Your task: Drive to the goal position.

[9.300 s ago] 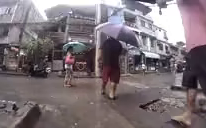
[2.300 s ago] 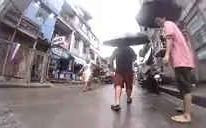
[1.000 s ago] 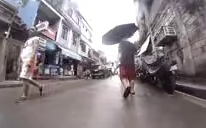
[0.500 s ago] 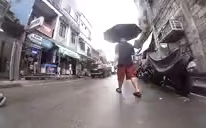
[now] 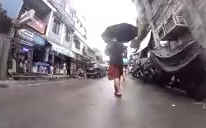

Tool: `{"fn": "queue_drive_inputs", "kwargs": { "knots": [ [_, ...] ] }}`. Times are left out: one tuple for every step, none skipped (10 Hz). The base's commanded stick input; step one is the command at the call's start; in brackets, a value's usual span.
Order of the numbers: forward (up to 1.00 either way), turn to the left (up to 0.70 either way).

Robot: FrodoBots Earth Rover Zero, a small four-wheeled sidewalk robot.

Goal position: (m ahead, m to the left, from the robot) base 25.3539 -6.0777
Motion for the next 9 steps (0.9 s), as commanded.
{"fn": "queue_drive_inputs", "kwargs": {
  "knots": [
    [0.99,0.00],
    [0.99,-0.02],
    [0.99,-0.22],
    [0.99,0.00],
    [0.99,0.00],
    [0.99,0.00],
    [0.99,0.00],
    [0.99,0.00],
    [0.99,0.00]
  ]
}}
